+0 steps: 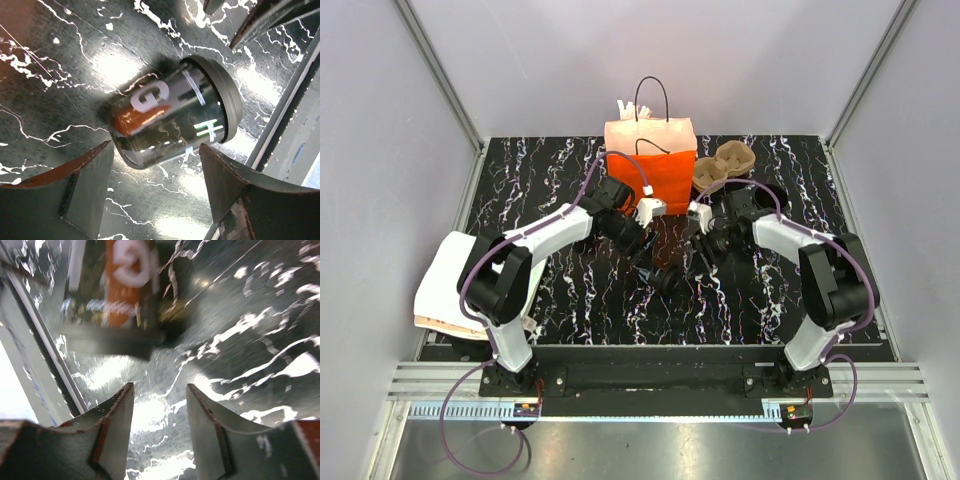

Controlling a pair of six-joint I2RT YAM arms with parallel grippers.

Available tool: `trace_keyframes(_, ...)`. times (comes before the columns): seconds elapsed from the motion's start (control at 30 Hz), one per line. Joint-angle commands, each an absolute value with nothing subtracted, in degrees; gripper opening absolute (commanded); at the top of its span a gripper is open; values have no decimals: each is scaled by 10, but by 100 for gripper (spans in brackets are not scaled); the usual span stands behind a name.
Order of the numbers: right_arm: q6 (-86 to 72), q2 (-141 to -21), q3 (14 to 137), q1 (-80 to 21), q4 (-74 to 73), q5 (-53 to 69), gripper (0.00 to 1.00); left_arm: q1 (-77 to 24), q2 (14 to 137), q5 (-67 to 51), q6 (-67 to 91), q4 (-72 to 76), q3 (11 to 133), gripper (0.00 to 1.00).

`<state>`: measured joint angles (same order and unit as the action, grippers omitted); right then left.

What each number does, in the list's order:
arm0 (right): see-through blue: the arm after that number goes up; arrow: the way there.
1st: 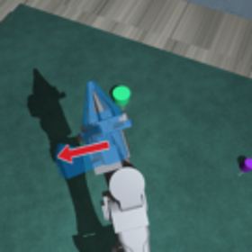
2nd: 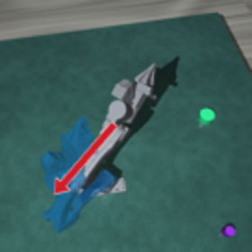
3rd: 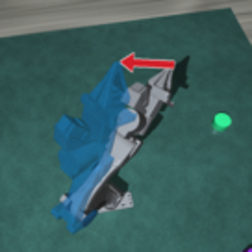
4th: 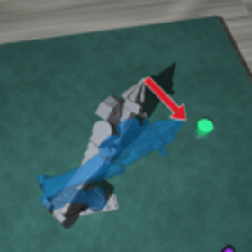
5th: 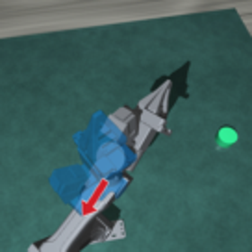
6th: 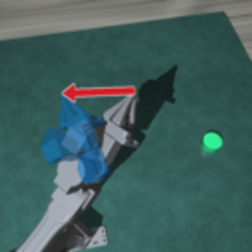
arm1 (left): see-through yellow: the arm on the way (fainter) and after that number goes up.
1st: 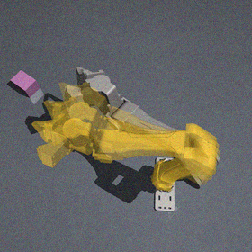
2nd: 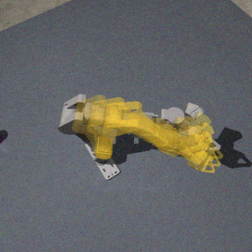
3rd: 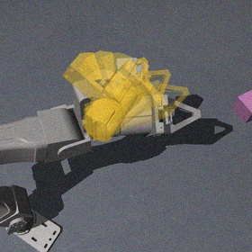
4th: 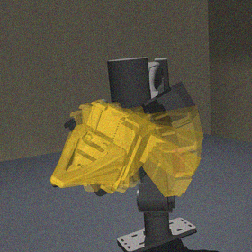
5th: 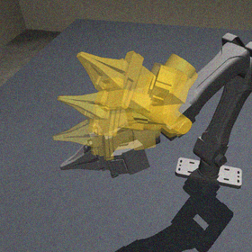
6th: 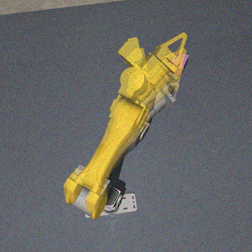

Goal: Pack the takeout coffee

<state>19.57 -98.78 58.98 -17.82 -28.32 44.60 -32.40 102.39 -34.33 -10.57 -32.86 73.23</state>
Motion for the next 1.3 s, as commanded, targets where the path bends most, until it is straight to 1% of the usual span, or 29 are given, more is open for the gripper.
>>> trace_keyframes(0.0, 262, -912, 553, -211, -278, 404, 54, -321, 1013, -383, -120, -330, 748, 73)
trace_keyframes(0.1, 267, -878, 516, -243, -229, 355, 59, -322, 1014, -400, -120, -327, 751, 73)
trace_keyframes(0.2, 258, -880, 525, -252, -211, 322, 59, -321, 1025, -406, -117, -322, 759, 73)
trace_keyframes(0.4, 207, -908, 561, -252, -207, 338, 57, -321, 1039, -407, -116, -321, 772, 74)
trace_keyframes(0.57, 196, -919, 562, -253, -187, 333, 58, -320, 1033, -392, -121, -324, 789, 75)
trace_keyframes(0.8, 172, -959, 601, -263, -190, 332, 58, -305, 1020, -382, -147, -346, 805, 78)
trace_keyframes(0.9, 162, -976, 622, -265, -192, 337, 58, -297, 1011, -370, -170, -357, 791, 79)
trace_keyframes(1.07, 137, -1004, 655, -265, -196, 359, 58, -294, 998, -345, -216, -360, 734, 79)
trace_keyframes(1.27, 108, -1055, 695, -265, -203, 371, 58, -290, 976, -321, -239, -331, 686, 79)
